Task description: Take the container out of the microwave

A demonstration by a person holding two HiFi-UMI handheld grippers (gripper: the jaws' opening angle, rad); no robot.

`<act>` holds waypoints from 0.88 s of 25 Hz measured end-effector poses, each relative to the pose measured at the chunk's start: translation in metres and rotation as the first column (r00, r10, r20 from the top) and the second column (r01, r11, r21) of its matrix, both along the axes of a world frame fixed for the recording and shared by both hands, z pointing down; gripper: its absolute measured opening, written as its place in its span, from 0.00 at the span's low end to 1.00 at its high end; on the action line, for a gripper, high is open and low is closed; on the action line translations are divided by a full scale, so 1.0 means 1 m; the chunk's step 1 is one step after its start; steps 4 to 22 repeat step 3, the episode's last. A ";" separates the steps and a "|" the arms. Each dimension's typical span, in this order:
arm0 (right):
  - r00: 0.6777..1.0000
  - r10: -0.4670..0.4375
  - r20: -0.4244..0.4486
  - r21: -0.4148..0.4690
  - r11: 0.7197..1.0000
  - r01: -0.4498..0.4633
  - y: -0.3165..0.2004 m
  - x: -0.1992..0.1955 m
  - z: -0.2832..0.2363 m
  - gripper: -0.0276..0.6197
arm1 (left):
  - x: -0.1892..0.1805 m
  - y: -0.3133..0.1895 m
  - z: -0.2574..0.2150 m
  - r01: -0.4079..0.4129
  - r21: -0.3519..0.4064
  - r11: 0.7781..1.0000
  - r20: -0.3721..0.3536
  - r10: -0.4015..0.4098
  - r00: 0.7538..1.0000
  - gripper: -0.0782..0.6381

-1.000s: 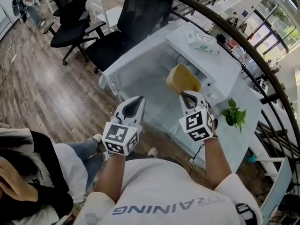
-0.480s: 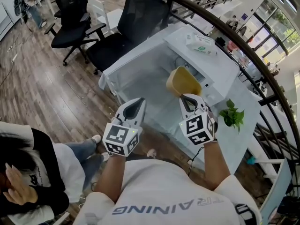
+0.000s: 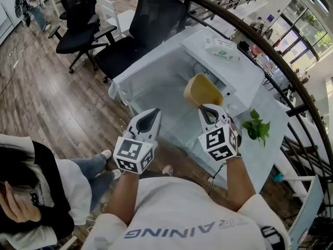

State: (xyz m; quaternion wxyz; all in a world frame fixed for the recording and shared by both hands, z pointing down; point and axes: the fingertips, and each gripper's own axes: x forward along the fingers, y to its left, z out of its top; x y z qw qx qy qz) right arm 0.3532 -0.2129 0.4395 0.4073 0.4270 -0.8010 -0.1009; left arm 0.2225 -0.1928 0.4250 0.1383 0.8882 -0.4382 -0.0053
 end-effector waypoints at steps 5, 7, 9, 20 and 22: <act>1.000 -0.004 -0.003 -0.001 1.000 0.004 0.001 -0.001 -0.001 0.09 | -0.001 0.001 -0.002 0.002 0.000 1.000 0.000 -0.002 1.000 0.16; 1.000 -0.004 -0.003 -0.001 1.000 0.004 0.001 -0.001 -0.001 0.09 | -0.001 0.001 -0.002 0.002 0.000 1.000 0.000 -0.002 1.000 0.16; 1.000 -0.004 -0.003 -0.001 1.000 0.004 0.001 -0.001 -0.001 0.09 | -0.001 0.001 -0.002 0.002 0.000 1.000 0.000 -0.002 1.000 0.16; 1.000 -0.004 -0.003 -0.001 1.000 0.004 0.001 -0.001 -0.001 0.09 | -0.001 0.001 -0.002 0.002 0.000 1.000 0.000 -0.002 1.000 0.16; 1.000 -0.004 -0.003 -0.001 1.000 0.004 0.001 -0.001 -0.001 0.09 | -0.001 0.001 -0.002 0.002 0.000 1.000 0.000 -0.002 1.000 0.16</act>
